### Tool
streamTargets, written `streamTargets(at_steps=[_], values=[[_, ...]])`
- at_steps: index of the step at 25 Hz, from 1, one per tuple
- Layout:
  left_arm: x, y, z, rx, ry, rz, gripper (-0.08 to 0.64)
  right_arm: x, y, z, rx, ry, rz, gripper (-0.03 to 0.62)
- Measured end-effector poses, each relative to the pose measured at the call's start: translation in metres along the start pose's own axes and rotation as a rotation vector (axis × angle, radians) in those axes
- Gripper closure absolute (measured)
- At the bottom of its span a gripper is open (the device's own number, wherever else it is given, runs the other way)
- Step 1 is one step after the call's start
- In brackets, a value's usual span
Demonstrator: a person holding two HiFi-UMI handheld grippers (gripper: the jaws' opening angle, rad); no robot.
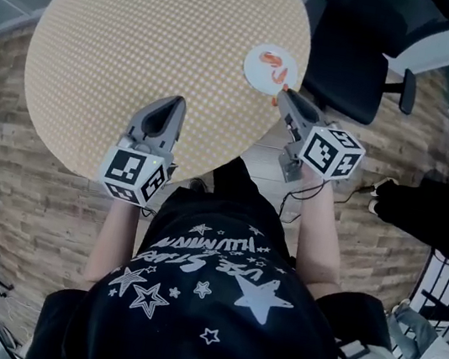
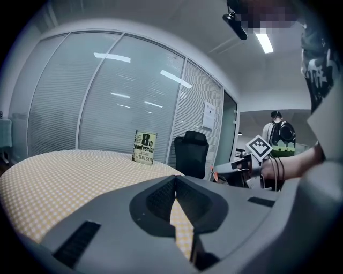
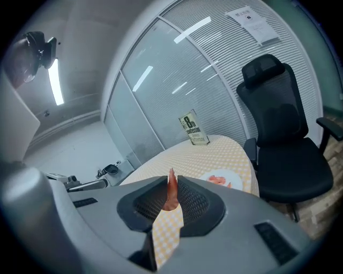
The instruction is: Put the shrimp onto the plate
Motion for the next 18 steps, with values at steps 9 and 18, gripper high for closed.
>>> streamTargets(at_steps=[9,18], values=[[0.007,-0.04,-0.029,0.011,0.001,-0.042,0.551,0.004,-0.052,0.012,-0.012,0.082,-0.098,0.528],[-0.003,-0.081,-0.047,0.007,0.003,-0.107,0.551,-0.012,-0.091,0.02,-0.075,0.266,-0.234,0.528]])
Point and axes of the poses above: the fingertips, and each gripper's own axes: y backward along the fingers, z to its right, x out of its top, the point moved 4 cm from there along y, backward along the fingers, and after that the axes turned 15 degrees about -x, right-handed, at the moved point
